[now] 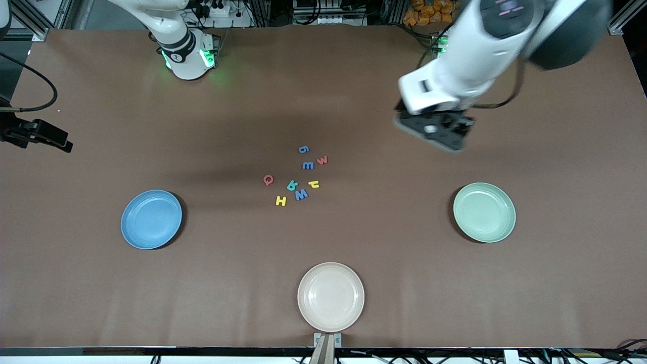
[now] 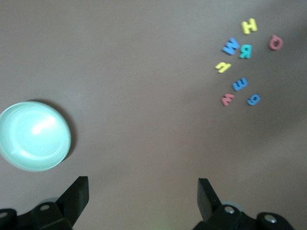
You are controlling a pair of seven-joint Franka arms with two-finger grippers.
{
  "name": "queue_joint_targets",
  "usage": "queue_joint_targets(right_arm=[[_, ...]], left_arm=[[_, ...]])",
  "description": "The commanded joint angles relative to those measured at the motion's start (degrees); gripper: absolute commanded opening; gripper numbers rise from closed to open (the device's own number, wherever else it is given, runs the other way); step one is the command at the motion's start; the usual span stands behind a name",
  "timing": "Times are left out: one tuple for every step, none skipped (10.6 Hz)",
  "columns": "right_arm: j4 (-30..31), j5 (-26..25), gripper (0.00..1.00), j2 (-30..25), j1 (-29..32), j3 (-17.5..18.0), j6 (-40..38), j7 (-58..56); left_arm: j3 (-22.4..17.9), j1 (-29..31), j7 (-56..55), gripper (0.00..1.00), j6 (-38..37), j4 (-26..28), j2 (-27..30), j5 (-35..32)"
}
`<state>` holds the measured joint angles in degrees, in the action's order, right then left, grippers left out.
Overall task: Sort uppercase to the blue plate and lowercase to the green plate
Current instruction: 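Move the left gripper over the pile of foam letters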
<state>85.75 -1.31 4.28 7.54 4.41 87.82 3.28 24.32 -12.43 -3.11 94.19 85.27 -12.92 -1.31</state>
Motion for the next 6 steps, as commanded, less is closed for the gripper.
queue_joint_targets(right_arm=[[-0.32, -0.27, 1.00, 0.11, 0.11, 0.16, -0.81, 1.03], [-0.15, -0.19, 1.00, 0.37, -0.16, 0.16, -0.81, 1.03], [-0.06, -0.19, 1.00, 0.98, -0.68, 0.34, -0.72, 1.03], [-0.15, -0.19, 1.00, 2.03, -2.08, 0.34, -0.28, 1.03], [-0.50, -0.10, 1.00, 3.26, -3.05, 0.43, 0.15, 1.03], [-0.50, 0.08, 1.00, 3.88, -3.15, 0.43, 0.68, 0.94]], left_arm=[[0.56, -3.73, 2.23, 1.00, 4.15, 0.51, -4.37, -1.15], [0.56, -5.75, 2.40, 1.00, 5.03, 0.51, -6.48, -1.15], [0.47, -7.33, 4.66, 1.00, 7.13, 0.60, -8.68, -1.24], [0.47, -8.57, 6.60, 1.00, 9.59, 0.78, -10.61, -1.33], [0.47, -9.89, 6.62, 1.00, 11.79, 1.12, -12.37, -1.41], [0.47, -11.03, 6.80, 1.00, 14.77, 1.82, -13.95, -2.29]])
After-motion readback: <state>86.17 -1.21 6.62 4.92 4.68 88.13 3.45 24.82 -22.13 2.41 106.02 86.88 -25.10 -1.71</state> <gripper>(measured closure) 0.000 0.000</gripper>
